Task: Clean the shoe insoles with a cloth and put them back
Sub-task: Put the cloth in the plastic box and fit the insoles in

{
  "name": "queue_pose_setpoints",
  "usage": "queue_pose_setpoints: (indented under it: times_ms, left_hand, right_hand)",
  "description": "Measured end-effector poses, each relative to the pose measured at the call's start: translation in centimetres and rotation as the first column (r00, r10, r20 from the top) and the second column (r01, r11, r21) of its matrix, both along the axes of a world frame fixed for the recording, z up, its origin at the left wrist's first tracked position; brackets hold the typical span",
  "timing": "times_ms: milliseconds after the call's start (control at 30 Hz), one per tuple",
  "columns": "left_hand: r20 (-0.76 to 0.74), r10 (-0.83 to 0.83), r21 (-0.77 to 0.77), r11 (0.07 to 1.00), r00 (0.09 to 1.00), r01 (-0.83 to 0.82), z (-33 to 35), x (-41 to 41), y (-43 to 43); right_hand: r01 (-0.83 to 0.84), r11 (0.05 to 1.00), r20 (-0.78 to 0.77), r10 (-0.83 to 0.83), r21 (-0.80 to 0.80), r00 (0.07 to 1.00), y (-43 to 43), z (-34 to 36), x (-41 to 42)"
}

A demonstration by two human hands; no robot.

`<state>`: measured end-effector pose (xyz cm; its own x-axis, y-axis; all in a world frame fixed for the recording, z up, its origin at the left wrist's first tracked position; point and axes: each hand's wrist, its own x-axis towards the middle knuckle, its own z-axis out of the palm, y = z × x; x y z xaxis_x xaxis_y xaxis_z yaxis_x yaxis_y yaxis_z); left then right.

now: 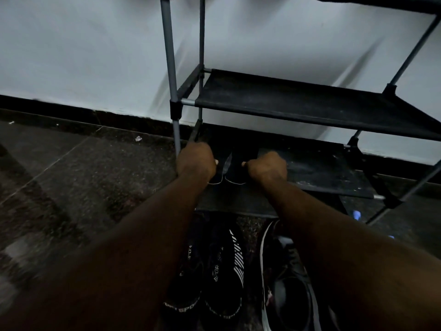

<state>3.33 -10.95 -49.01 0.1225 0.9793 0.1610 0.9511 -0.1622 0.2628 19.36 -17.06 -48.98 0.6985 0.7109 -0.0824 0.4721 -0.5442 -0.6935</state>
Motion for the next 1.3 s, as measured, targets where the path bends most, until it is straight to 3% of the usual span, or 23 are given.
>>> queue_pose_setpoints:
  times_ms: [167,300,633,833,1067,1167,1300]
  left_hand:
    - [0.164,0.013,0.084,0.996,0.986,-0.027,0.1,0.4,0.5]
    - [0.204,0.036,0.12,0.991,0.978,-0.061,0.0,1.0,0.7]
    - [0.052,0.021,0.088,0.996,0.998,-0.025,0.1,1.5,1.7]
    - [0.105,0.013,0.073,0.997,0.994,-0.02,-0.3,1.3,1.0]
    - [-0.04,-0.048,0.097,0.994,0.998,0.051,-1.2,0.8,-1.0]
    - [-0.013,-0.042,0.087,0.995,0.999,0.043,-0.6,1.1,-2.2]
    - [-0.083,-0.063,0.111,0.991,0.995,0.072,0.0,1.5,-4.1]
  right_hand:
    - [-0.027,0.999,0.023,0.028,-0.024,0.999,0.7,-0.1,0.3]
    - [-0.055,0.997,0.052,0.058,-0.052,0.997,1.2,-0.1,0.6]
    - [-0.094,0.994,0.095,0.099,-0.057,0.991,2.9,-0.7,0.9]
    - [-0.105,0.994,0.065,0.104,0.013,0.992,2.5,-1.0,0.7]
    - [-0.173,0.985,0.12,0.169,0.026,0.978,0.8,-0.9,-0.1]
    - [-0.166,0.985,0.119,0.158,0.055,0.98,0.1,-0.7,-0.3]
    - [-0.138,0.978,0.05,0.132,0.158,0.99,-2.0,-0.5,-0.3]
